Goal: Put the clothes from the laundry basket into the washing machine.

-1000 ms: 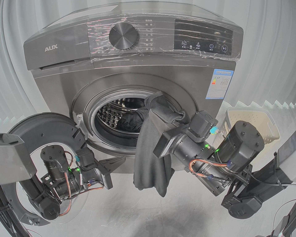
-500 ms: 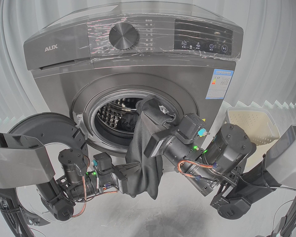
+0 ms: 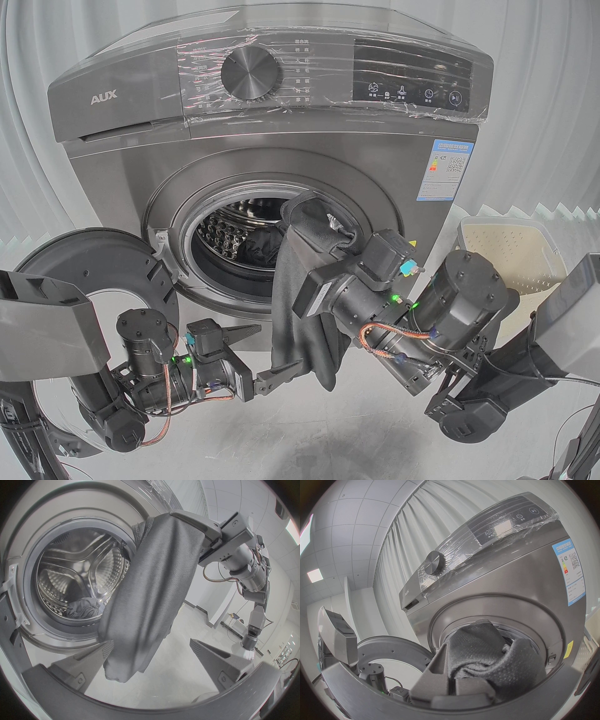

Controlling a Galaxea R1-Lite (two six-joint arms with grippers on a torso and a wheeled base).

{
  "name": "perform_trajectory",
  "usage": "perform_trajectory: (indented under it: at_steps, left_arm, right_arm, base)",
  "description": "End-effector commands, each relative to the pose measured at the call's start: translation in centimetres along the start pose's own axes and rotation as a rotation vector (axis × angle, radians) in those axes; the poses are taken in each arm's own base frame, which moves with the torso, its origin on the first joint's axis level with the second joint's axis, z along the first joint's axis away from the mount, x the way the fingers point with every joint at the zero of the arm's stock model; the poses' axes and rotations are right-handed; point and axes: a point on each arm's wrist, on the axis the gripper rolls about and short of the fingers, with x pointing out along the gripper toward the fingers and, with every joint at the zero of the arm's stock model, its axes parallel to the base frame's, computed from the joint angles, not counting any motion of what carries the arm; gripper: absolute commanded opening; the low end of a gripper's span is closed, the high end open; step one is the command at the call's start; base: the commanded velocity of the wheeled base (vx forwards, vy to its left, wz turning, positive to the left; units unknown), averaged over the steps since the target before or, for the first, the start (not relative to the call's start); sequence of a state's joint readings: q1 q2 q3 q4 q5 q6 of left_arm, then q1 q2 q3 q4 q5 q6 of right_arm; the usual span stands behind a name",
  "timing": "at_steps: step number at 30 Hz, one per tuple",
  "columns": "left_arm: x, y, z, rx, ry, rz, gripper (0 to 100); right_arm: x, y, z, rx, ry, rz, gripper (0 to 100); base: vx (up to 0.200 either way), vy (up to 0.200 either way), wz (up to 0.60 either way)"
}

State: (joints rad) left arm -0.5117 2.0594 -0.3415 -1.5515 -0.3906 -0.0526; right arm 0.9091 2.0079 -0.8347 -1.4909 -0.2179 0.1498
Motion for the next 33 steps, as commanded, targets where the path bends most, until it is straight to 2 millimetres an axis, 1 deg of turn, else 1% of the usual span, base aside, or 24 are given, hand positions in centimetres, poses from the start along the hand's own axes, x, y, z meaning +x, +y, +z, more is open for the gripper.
perform_trajectory:
  at_steps: [1, 4, 15, 16, 17, 18, 19, 21, 22, 24, 29, 31, 32, 33]
  left_arm:
    - [0.1, -0.2, -0.1, 0.001, 0.006, -0.007, 100]
    - [0.8, -0.1, -0.1, 0.013, -0.005, -0.010, 100]
    - [5.1, 1.5, -2.1, 0.026, -0.005, 0.000, 100]
    - [6.1, 1.9, -2.2, 0.031, -0.020, 0.020, 100]
    - [6.3, 2.1, -2.3, 0.031, -0.024, 0.030, 100]
    - [7.1, 2.6, -2.4, 0.033, -0.040, 0.066, 100]
    - [7.3, 2.8, -2.4, 0.034, -0.044, 0.078, 100]
    - [8.4, 3.6, -2.8, 0.036, -0.064, 0.139, 100]
    - [8.7, 3.8, -2.8, 0.039, -0.069, 0.156, 0]
    - [9.0, 4.1, -2.7, 0.037, -0.081, 0.179, 0]
    - [9.0, 4.5, -2.3, 0.034, -0.099, 0.201, 0]
    - [8.7, 4.9, -2.1, 0.034, -0.106, 0.218, 0]
    - [8.3, 5.3, -1.5, 0.034, -0.122, 0.250, 0]
    - [8.1, 5.5, -1.3, 0.033, -0.127, 0.261, 0]
  right_arm:
    - [0.0, 0.0, -0.1, -0.001, 0.002, 0.000, 0]
    - [0.0, 0.0, -0.1, -0.001, 0.000, 0.000, 0]
    - [-0.1, 0.5, 0.0, 0.004, -0.004, -0.003, 0]
    - [-0.2, 0.6, 0.1, 0.006, -0.004, 0.002, 0]
    - [-0.2, 0.7, 0.0, 0.007, -0.004, 0.002, 0]
    - [-0.2, 0.7, 0.1, 0.007, -0.004, 0.003, 0]
    - [-0.2, 0.7, 0.0, 0.007, -0.002, 0.003, 0]
    - [-0.3, 0.7, 0.1, 0.008, -0.003, 0.001, 0]
    - [-0.3, 0.7, 0.2, 0.007, -0.004, 0.002, 0]
    - [-0.4, 0.7, 0.1, 0.008, -0.003, 0.001, 0]
    - [-0.5, 0.6, 0.1, 0.007, 0.000, -0.004, 0]
    - [-0.7, 0.2, -0.1, 0.000, 0.014, -0.014, 0]
    - [-1.4, -0.4, -0.4, -0.012, 0.043, -0.029, 0]
    - [-1.6, -0.6, -0.5, -0.015, 0.054, -0.032, 0]
  base:
    - [0.000, 0.000, 0.00]
    - [0.000, 0.000, 0.00]
    - [0.000, 0.000, 0.00]
    - [0.000, 0.000, 0.00]
    - [0.000, 0.000, 0.00]
    - [0.000, 0.000, 0.00]
    - [0.000, 0.000, 0.00]
    - [0.000, 0.000, 0.00]
    - [0.000, 0.000, 0.00]
    - [0.000, 0.000, 0.00]
    - [0.000, 0.000, 0.00]
    - [0.000, 0.000, 0.00]
    - [0.000, 0.000, 0.00]
    - [0.000, 0.000, 0.00]
